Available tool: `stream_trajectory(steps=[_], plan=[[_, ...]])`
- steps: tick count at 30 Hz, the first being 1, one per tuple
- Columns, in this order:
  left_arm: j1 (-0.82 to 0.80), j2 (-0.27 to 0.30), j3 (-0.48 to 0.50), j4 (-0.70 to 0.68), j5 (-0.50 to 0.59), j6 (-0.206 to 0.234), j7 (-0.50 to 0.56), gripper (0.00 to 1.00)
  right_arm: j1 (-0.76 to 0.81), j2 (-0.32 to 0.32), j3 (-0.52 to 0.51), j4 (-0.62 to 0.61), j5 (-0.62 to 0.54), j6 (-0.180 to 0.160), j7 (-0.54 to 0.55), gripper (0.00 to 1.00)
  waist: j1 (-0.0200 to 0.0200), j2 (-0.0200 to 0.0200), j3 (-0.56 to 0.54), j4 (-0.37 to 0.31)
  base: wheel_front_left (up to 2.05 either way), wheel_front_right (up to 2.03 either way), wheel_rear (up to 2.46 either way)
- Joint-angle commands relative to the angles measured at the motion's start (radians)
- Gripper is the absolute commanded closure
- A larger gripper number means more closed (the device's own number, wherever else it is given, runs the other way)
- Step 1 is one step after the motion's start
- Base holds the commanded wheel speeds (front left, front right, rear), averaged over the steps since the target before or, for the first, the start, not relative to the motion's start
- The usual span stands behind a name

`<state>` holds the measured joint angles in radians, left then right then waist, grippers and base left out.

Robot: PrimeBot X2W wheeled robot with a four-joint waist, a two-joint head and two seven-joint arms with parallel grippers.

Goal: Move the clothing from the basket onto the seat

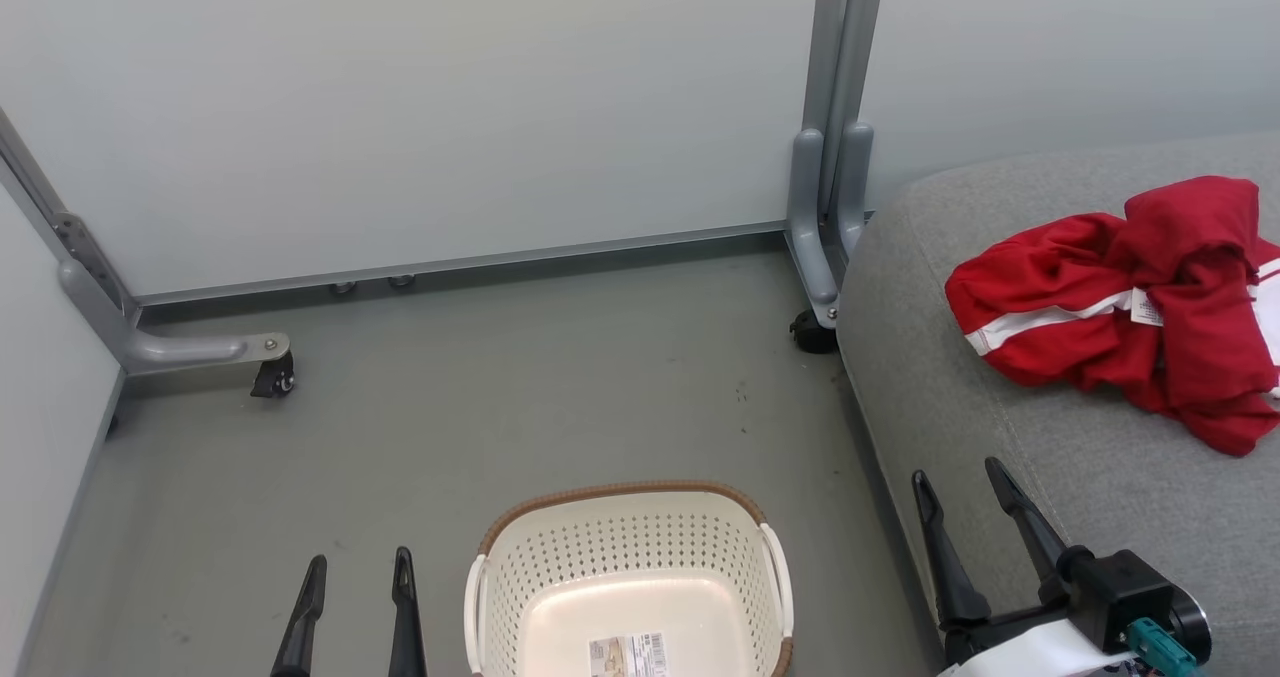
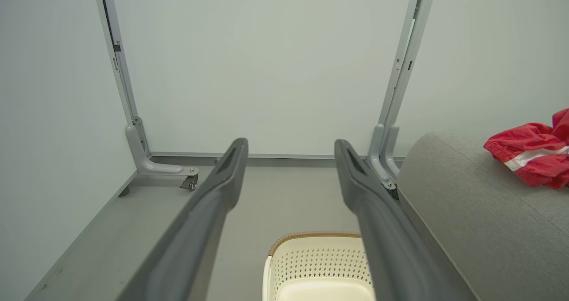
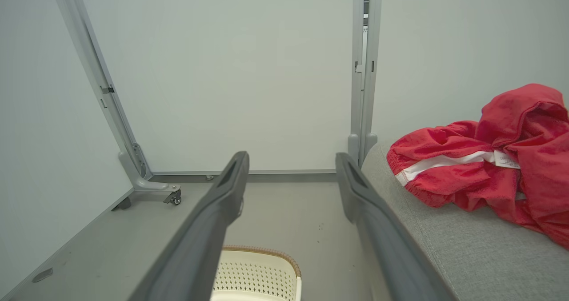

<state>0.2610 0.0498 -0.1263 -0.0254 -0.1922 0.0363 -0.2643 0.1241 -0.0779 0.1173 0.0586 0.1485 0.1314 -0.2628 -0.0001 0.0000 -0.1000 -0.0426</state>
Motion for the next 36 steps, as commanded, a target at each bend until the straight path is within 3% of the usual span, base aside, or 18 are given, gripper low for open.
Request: stream_trajectory(steps=[1,7,8,14,36], plan=[[0.016,0.001,0.004,0.004,-0.011,0.000,0.000,0.00,0.017,0.001,0.000,-0.003,-0.003,-0.001,-0.003,0.00,0.0001,0.0000,-0.005,0.004,0.00,0.00,0.00],[0.007,0.001,-0.004,0.019,-0.014,-0.010,0.000,0.00,0.028,0.006,0.000,0.005,0.005,-0.001,-0.003,0.00,0.0001,0.0000,-0.019,0.015,0.00,0.00,0.00],[0.000,0.000,-0.006,0.019,-0.010,-0.009,0.000,1.00,0.016,0.005,0.000,0.005,0.002,0.000,0.000,1.00,0.0001,0.0000,-0.018,0.014,0.00,0.00,0.00],[0.000,-0.001,-0.007,0.066,-0.023,-0.010,0.002,1.00,0.021,0.005,0.002,0.049,0.016,0.000,0.004,1.00,0.0001,0.0000,-0.018,0.015,0.00,0.00,0.00],[-0.106,0.023,0.031,0.124,-0.435,-0.054,0.082,1.00,-0.052,-0.008,-0.038,0.085,0.437,0.000,0.087,1.00,0.0001,0.0000,0.003,0.020,0.00,0.00,0.00]])
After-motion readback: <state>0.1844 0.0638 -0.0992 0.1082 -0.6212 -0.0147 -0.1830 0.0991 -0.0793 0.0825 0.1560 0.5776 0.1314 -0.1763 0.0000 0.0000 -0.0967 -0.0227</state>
